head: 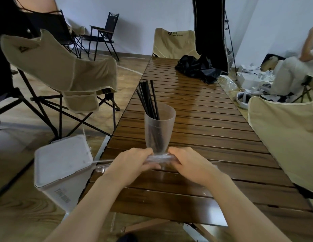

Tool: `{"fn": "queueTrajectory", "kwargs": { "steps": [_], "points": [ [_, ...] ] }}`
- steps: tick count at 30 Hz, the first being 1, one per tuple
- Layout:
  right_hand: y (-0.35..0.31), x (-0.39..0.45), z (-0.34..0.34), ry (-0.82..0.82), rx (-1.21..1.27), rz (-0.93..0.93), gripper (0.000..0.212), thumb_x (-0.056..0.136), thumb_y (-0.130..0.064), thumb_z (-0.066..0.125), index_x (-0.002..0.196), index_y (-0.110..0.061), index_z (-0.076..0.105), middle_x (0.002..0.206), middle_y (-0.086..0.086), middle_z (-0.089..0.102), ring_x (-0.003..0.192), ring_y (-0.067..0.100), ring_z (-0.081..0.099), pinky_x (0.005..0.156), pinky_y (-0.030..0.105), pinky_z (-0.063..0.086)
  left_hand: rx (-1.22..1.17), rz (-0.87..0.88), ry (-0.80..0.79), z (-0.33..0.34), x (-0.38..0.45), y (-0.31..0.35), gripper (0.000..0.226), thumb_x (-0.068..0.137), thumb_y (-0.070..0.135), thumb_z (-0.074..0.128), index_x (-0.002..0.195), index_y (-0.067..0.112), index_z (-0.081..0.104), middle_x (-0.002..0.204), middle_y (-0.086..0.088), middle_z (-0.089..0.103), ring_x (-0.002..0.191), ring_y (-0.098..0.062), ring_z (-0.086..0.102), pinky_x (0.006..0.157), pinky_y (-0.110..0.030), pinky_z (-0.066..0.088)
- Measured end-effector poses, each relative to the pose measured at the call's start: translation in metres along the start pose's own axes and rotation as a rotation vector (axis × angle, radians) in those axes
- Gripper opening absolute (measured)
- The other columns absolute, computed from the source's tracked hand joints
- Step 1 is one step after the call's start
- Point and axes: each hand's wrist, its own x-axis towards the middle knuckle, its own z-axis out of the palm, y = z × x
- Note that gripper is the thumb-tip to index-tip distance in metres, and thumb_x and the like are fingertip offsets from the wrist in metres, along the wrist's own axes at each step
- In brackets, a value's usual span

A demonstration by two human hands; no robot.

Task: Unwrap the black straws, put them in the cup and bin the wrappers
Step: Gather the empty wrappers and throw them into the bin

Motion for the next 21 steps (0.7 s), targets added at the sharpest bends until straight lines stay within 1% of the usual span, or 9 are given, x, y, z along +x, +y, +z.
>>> {"fn": "queueTrajectory", "kwargs": {
  "steps": [2, 4, 7, 10, 12, 14, 17, 19, 21],
  "points": [
    [-0.003, -0.002, 0.000, -0.020, -0.018, -0.016, 0.012, 0.094, -0.031, 0.051, 0.104, -0.034, 0.046, 0.091, -0.010, 0.060, 0.075, 0.001, 0.057, 0.063, 0.017, 0.046, 0.076, -0.004, -0.025, -0.003, -0.002, -0.001, 0.040, 0.087, 0.065, 0.047, 0.106, 0.030, 0.050, 0.094, 0.013, 0.058, 0.079, -0.001, 0.055, 0.070, -0.018, 0.045],
    [-0.007, -0.003, 0.000, -0.006, -0.003, -0.050, 0.027, 0.092, -0.034, 0.054, 0.116, -0.033, 0.042, 0.098, -0.007, 0.061, 0.079, 0.004, 0.058, 0.064, 0.018, 0.047, 0.165, 0.002, -0.035, -0.002, -0.004, -0.001, 0.045, 0.087, 0.065, 0.047, 0.112, 0.029, 0.050, 0.101, 0.010, 0.060, 0.084, -0.004, 0.057, 0.073, -0.019, 0.046],
    [-0.012, -0.001, -0.003, 0.011, 0.091, -0.100, 0.037, 0.088, -0.037, 0.058, 0.119, -0.038, 0.038, 0.105, -0.010, 0.057, 0.082, 0.003, 0.057, 0.066, 0.019, 0.048, 0.238, 0.008, -0.017, 0.002, -0.004, 0.000, 0.041, 0.090, 0.062, 0.047, 0.113, 0.028, 0.050, 0.102, 0.007, 0.063, 0.087, -0.009, 0.061, 0.073, -0.024, 0.050],
    [-0.012, 0.000, -0.002, 0.027, 0.103, -0.136, 0.031, 0.089, -0.043, 0.055, 0.119, -0.040, 0.046, 0.110, -0.015, 0.052, 0.093, 0.002, 0.054, 0.078, 0.026, 0.052, 0.289, -0.030, 0.044, 0.005, -0.004, -0.003, 0.032, 0.095, 0.055, 0.044, 0.110, 0.027, 0.051, 0.098, 0.005, 0.064, 0.083, -0.013, 0.062, 0.072, -0.029, 0.051],
    [-0.012, 0.001, 0.002, 0.058, 0.059, -0.155, 0.028, 0.092, -0.038, 0.052, 0.120, -0.037, 0.054, 0.110, -0.014, 0.051, 0.097, 0.002, 0.053, 0.083, 0.029, 0.052, 0.312, -0.050, 0.071, 0.008, -0.004, -0.003, 0.028, 0.096, 0.050, 0.045, 0.111, 0.027, 0.050, 0.098, 0.004, 0.064, 0.084, -0.014, 0.061, 0.070, -0.028, 0.048],
    [-0.015, 0.002, 0.004, 0.095, 0.041, -0.165, 0.027, 0.094, -0.033, 0.052, 0.121, -0.036, 0.057, 0.109, -0.014, 0.049, 0.097, 0.003, 0.053, 0.083, 0.028, 0.052, 0.297, -0.053, 0.095, 0.011, -0.004, -0.001, 0.029, 0.096, 0.050, 0.046, 0.113, 0.027, 0.051, 0.097, 0.005, 0.064, 0.084, -0.014, 0.062, 0.067, -0.026, 0.045],
    [-0.018, 0.002, 0.006, 0.108, 0.031, -0.185, 0.023, 0.094, -0.035, 0.052, 0.115, -0.037, 0.062, 0.103, -0.015, 0.049, 0.091, 0.003, 0.053, 0.080, 0.027, 0.052, 0.271, -0.058, 0.112, 0.013, -0.004, 0.004, 0.030, 0.097, 0.049, 0.046, 0.117, 0.028, 0.052, 0.098, 0.005, 0.066, 0.084, -0.012, 0.063, 0.065, -0.023, 0.040],
    [-0.017, 0.002, 0.005, 0.101, 0.044, -0.179, 0.022, 0.093, -0.033, 0.053, 0.112, -0.035, 0.064, 0.103, -0.016, 0.051, 0.092, 0.001, 0.052, 0.082, 0.028, 0.051, 0.277, -0.065, 0.104, 0.013, -0.002, 0.002, 0.025, 0.097, 0.045, 0.047, 0.112, 0.027, 0.055, 0.093, 0.005, 0.065, 0.080, -0.012, 0.062, 0.064, -0.023, 0.041],
    [-0.016, 0.002, 0.004, 0.112, 0.076, -0.165, 0.024, 0.092, -0.034, 0.055, 0.114, -0.035, 0.065, 0.106, -0.018, 0.052, 0.096, 0.000, 0.051, 0.086, 0.028, 0.050, 0.286, -0.082, 0.085, 0.011, -0.002, 0.000, 0.022, 0.097, 0.043, 0.047, 0.106, 0.026, 0.057, 0.087, 0.005, 0.063, 0.076, -0.012, 0.061, 0.065, -0.025, 0.046]
  ]
}}
